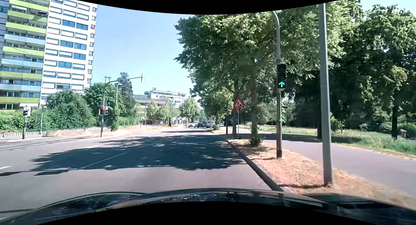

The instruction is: Follow the waypoints while adhering to traffic rules and regulations

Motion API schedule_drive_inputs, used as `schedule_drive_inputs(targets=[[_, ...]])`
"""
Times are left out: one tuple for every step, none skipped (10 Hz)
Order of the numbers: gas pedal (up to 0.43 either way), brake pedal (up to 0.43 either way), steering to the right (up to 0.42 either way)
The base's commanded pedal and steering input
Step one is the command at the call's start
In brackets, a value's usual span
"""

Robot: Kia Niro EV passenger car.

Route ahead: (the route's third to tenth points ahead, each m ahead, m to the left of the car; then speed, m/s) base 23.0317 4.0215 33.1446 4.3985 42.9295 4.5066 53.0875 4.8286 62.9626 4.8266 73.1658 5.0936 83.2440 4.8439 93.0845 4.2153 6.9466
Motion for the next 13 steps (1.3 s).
schedule_drive_inputs(targets=[[0.079, 0.0, -0.016], [0.079, 0.0, -0.017], [0.079, 0.0, -0.019], [0.079, 0.0, -0.021], [0.079, 0.0, -0.022], [0.079, 0.0, -0.023], [0.079, 0.0, -0.024], [0.079, 0.0, -0.026], [0.079, 0.0, -0.027], [0.079, 0.0, -0.028], [0.079, 0.0, -0.028], [0.079, 0.0, -0.029], [0.079, 0.0, -0.03]])
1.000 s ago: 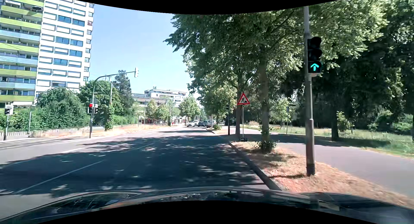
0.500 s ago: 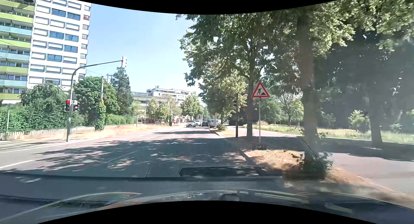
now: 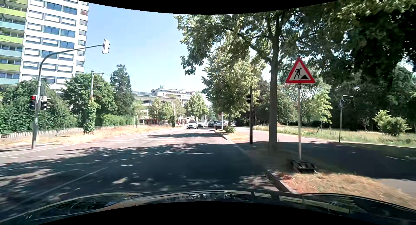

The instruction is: Follow the waypoints while adhering to traffic rules and regulations

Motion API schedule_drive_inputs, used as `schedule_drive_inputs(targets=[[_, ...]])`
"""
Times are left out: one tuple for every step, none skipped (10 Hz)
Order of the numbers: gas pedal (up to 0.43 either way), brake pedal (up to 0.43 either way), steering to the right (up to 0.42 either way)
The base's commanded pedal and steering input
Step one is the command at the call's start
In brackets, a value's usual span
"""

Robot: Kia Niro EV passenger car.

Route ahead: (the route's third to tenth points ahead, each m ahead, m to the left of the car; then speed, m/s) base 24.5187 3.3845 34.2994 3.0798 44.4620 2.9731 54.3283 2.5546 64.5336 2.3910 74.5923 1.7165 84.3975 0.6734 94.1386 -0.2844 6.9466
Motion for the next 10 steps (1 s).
schedule_drive_inputs(targets=[[0.079, 0.0, -0.03], [0.079, 0.0, -0.03], [0.079, 0.0, -0.031], [0.079, 0.0, -0.031], [0.079, 0.0, -0.032], [0.079, 0.0, -0.032], [0.079, 0.0, -0.032], [0.079, 0.0, -0.032], [0.079, 0.0, -0.032], [0.079, 0.0, -0.032]])
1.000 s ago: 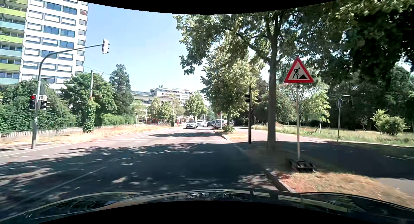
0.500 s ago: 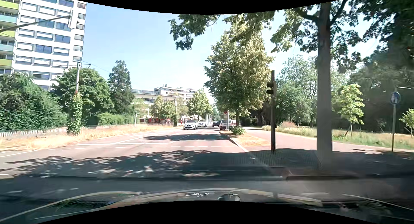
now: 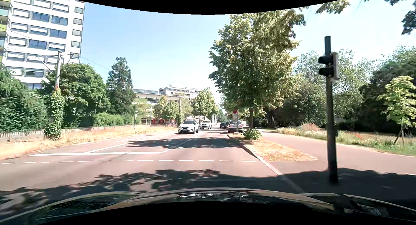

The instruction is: Follow the waypoints while adhering to traffic rules and regulations

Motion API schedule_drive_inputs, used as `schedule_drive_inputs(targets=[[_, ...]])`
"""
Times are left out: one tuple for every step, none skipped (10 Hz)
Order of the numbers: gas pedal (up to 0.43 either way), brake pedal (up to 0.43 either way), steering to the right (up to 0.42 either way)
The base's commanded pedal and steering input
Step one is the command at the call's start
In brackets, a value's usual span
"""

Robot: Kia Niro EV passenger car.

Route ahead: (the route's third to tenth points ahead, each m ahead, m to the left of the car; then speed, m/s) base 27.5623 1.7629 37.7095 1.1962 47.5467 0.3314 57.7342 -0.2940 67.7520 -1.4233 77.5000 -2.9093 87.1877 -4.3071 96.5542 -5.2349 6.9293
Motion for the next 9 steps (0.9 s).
schedule_drive_inputs(targets=[[0.079, 0.0, -0.032], [0.079, 0.0, -0.032], [0.079, 0.0, -0.031], [0.079, 0.0, -0.028], [0.079, 0.0, -0.023], [0.079, 0.0, -0.017], [0.079, 0.0, -0.014], [0.079, 0.0, -0.011], [0.079, 0.0, -0.007]])
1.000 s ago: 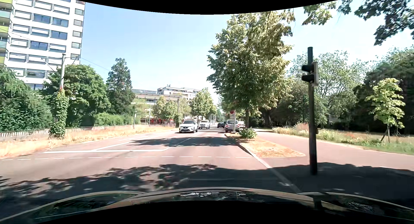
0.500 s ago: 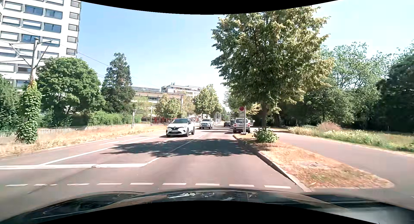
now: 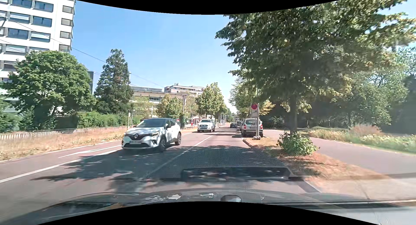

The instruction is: Follow the waypoints while adhering to traffic rules and regulations

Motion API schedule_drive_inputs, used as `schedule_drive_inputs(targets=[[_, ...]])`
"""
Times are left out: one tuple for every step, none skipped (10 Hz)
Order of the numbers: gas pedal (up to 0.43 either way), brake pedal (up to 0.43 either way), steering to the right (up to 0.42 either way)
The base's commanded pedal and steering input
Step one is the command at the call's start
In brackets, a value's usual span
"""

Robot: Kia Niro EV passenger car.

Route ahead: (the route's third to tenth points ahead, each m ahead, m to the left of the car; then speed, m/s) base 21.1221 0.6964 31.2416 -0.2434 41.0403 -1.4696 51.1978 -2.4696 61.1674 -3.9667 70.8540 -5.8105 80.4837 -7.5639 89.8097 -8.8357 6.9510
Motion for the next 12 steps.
schedule_drive_inputs(targets=[[0.079, 0.0, 0.0], [0.079, 0.0, 0.006], [0.079, 0.0, 0.008], [0.079, 0.0, 0.012], [0.079, 0.0, 0.016], [0.079, 0.0, 0.017], [0.079, 0.0, 0.017], [0.079, 0.0, 0.021], [0.079, 0.0, 0.025], [0.079, 0.0, 0.029], [0.079, 0.0, 0.029], [0.079, 0.0, 0.03]])
